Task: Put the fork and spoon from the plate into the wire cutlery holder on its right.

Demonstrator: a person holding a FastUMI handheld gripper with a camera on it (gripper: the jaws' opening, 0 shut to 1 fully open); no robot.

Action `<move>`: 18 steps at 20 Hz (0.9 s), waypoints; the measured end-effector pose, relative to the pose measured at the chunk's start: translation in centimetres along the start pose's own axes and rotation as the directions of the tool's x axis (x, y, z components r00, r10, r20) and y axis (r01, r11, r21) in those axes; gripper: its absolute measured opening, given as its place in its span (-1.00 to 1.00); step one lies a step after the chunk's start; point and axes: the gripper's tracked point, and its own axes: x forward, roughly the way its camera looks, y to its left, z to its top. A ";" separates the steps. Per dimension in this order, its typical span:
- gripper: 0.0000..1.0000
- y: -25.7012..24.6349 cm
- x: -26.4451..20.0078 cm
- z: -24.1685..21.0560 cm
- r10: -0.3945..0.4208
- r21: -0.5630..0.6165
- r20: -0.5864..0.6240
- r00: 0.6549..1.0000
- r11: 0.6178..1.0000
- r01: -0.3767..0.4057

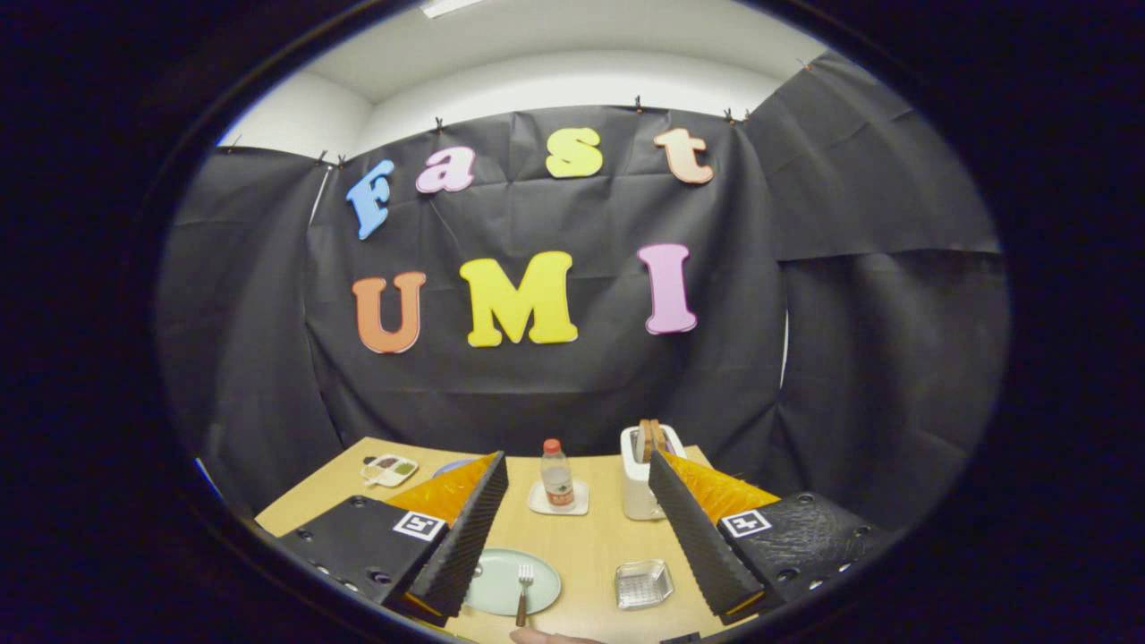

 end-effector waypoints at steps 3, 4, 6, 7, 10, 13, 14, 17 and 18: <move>0.92 1.0 2.0 -5.0 0.009 0.005 -0.108 0.994 1.000 -0.008; 0.91 1.5 2.5 -6.5 0.020 0.007 -0.137 0.990 1.000 -0.019; 0.90 2.7 3.9 -9.3 0.050 0.012 -0.196 0.979 0.999 -0.049; 0.90 3.1 4.6 -11.0 0.053 0.002 -0.222 0.974 0.999 -0.054; 0.90 4.6 6.2 -15.7 0.057 -0.053 -0.311 0.949 0.996 -0.078; 0.87 6.4 7.4 -21.5 0.074 -0.065 -0.433 0.898 0.992 -0.112; 0.86 6.6 7.5 -23.4 0.066 -0.065 -0.472 0.879 0.992 -0.110; 0.82 6.8 7.8 -27.4 0.035 -0.064 -0.558 0.829 0.994 -0.084; 0.82 6.9 7.9 -28.4 0.024 -0.062 -0.581 0.813 0.995 -0.073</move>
